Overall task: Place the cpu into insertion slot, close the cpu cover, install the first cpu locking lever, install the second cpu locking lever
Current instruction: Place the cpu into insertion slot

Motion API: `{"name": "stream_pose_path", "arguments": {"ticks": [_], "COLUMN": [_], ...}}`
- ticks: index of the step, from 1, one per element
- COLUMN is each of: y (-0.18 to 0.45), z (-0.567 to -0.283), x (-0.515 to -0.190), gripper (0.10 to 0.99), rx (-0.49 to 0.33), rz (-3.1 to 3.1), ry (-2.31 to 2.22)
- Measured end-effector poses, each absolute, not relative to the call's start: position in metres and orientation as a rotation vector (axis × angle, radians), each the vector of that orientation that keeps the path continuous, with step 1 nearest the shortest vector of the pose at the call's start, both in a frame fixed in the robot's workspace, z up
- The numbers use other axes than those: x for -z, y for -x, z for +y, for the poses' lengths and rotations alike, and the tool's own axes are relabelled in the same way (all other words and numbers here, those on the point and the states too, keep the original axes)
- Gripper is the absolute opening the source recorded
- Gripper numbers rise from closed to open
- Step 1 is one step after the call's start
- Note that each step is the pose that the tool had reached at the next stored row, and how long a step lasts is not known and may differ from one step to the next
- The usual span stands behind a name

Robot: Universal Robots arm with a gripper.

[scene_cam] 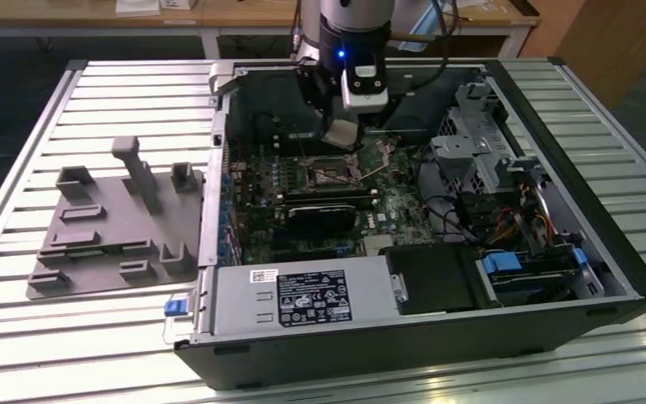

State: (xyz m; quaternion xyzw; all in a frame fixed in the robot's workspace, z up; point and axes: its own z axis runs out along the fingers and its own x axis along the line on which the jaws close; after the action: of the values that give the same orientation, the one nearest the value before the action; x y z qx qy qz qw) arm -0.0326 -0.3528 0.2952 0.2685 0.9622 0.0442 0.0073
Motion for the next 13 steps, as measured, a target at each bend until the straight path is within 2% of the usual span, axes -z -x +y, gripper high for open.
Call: {"name": "stream_pose_path", "arguments": {"ticks": [13], "y": [0.0331], "z": [-0.3528], "x": [-0.2857], "gripper": [0.537], "rx": [-0.134], "rz": [2.897], "ry": [-1.141]}}
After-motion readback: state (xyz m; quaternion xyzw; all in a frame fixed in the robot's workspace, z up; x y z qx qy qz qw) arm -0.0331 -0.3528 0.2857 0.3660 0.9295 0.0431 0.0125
